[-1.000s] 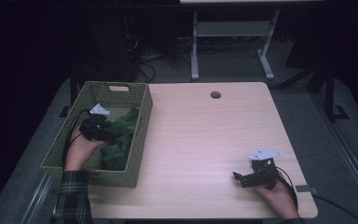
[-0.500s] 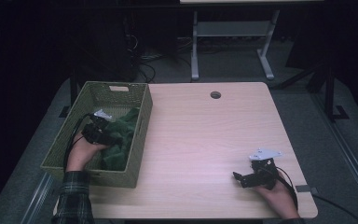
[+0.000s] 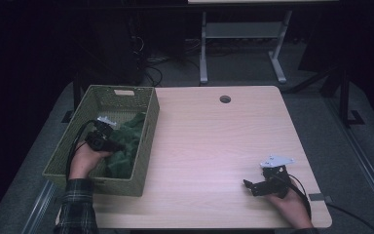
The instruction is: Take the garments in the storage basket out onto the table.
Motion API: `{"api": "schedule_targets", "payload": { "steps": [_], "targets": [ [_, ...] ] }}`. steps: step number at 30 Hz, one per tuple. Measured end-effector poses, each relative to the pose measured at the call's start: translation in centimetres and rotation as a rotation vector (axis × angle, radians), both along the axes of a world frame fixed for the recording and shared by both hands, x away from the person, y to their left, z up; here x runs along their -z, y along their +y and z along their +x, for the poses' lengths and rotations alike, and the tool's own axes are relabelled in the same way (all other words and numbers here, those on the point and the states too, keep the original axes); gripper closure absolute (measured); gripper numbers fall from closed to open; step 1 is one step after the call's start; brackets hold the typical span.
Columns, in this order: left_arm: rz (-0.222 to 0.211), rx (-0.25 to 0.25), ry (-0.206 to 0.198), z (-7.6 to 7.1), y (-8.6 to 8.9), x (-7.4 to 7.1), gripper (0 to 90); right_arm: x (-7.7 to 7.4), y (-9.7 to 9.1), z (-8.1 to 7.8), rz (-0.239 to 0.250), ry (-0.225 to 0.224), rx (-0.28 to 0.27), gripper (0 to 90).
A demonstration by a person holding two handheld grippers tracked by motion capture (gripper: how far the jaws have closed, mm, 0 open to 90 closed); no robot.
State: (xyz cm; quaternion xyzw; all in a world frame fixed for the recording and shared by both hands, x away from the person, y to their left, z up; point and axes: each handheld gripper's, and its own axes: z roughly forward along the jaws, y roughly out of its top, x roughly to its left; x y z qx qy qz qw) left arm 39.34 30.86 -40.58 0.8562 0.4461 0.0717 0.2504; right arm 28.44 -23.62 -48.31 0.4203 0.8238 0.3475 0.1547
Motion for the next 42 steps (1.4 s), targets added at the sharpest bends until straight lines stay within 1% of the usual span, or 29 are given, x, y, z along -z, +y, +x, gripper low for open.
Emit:
{"api": "schedule_targets", "payload": {
  "steps": [3,4,8,9,12,14,15,16,17,18,19,20,23,27,28,29,30,31,32,33,35,36,37,39,40,42],
  "targets": [
    [-0.012,-0.012,0.004,0.0,0.1,-0.2,75.8,0.0,0.0,0.0,0.000,-0.001,0.000,0.8],
    [-0.020,-0.019,-0.006,-0.1,0.2,-0.4,76.0,0.0,0.0,0.0,0.000,0.000,0.000,0.8],
    [-0.031,-0.012,-0.019,-0.2,0.4,-0.7,76.4,0.0,0.0,0.0,0.000,0.000,0.000,0.8],
    [-0.060,-0.005,-0.030,-0.3,0.4,-1.1,76.4,0.0,0.0,0.0,0.000,0.000,0.000,0.8],
    [-0.070,-0.006,-0.042,-0.4,0.4,-1.5,76.9,0.0,0.0,0.0,0.000,0.000,0.000,0.8],
    [-0.077,-0.007,-0.059,-0.6,0.4,-2.0,77.0,0.0,0.0,0.0,0.000,0.000,0.000,0.8],
    [-0.087,-0.014,-0.070,-0.8,0.4,-2.3,77.4,0.0,0.0,0.0,0.000,0.000,0.000,0.8],
    [-0.110,-0.017,-0.091,-1.0,0.6,-3.0,77.5,0.0,0.0,0.0,0.000,0.000,0.000,0.8],
    [-0.121,-0.021,-0.107,-1.2,0.6,-3.4,77.5,0.0,0.0,0.0,0.000,0.000,0.000,0.8],
    [-0.121,-0.021,-0.107,-1.2,0.6,-3.4,77.5,0.0,0.0,0.0,0.000,0.000,0.000,0.8],
    [-0.129,-0.019,-0.129,-1.5,0.7,-4.0,77.5,0.0,0.0,0.0,0.000,0.000,0.000,0.8],
    [-0.129,-0.019,-0.129,-1.5,0.7,-4.0,77.5,0.0,0.0,0.0,0.000,0.000,0.000,0.8],
    [-0.153,-0.021,-0.158,-1.9,0.8,-4.8,77.8,0.0,0.0,0.0,0.000,0.000,0.000,0.7],
    [-0.198,-0.029,-0.195,-2.5,1.0,-6.0,78.2,0.0,0.0,0.0,0.000,0.000,0.000,0.7],
    [-0.198,-0.029,-0.195,-2.5,1.0,-6.0,78.3,0.0,0.0,0.0,0.000,0.000,0.000,0.7],
    [-0.214,-0.031,-0.207,-2.7,1.1,-6.4,78.3,0.0,0.0,0.0,0.000,0.000,0.000,0.8],
    [-0.214,-0.031,-0.207,-2.7,1.1,-6.4,78.5,0.0,0.0,0.0,0.000,0.000,0.000,0.8],
    [-0.244,-0.036,-0.217,-2.8,1.2,-6.7,78.5,0.0,0.0,0.0,0.000,0.000,0.000,0.8],
    [-0.244,-0.036,-0.217,-2.8,1.2,-6.7,78.5,0.0,0.0,0.0,0.000,0.000,0.000,0.8],
    [-0.272,-0.032,-0.224,-3.0,1.3,-7.0,78.7,0.0,0.0,0.0,0.000,0.000,0.000,0.8],
    [-0.300,-0.023,-0.232,-3.1,1.5,-7.4,79.1,0.0,0.0,0.0,0.000,0.000,0.000,0.8],
    [-0.300,-0.023,-0.232,-3.1,1.5,-7.4,79.2,0.0,0.0,0.0,0.000,0.000,0.000,0.8],
    [-0.311,-0.026,-0.245,-3.3,1.4,-7.9,79.3,0.0,0.0,0.0,0.000,0.000,0.000,0.8],
    [-0.305,-0.026,-0.248,-3.3,1.4,-8.2,79.3,0.0,0.0,0.0,0.000,0.000,0.000,0.8],
    [-0.308,-0.026,-0.258,-3.4,1.4,-8.7,79.4,0.0,0.0,0.0,0.000,0.001,0.000,0.8],
    [-0.322,-0.021,-0.263,-3.4,1.5,-9.2,79.6,0.0,0.0,0.0,0.000,-0.001,-0.001,0.8]
  ]
}}
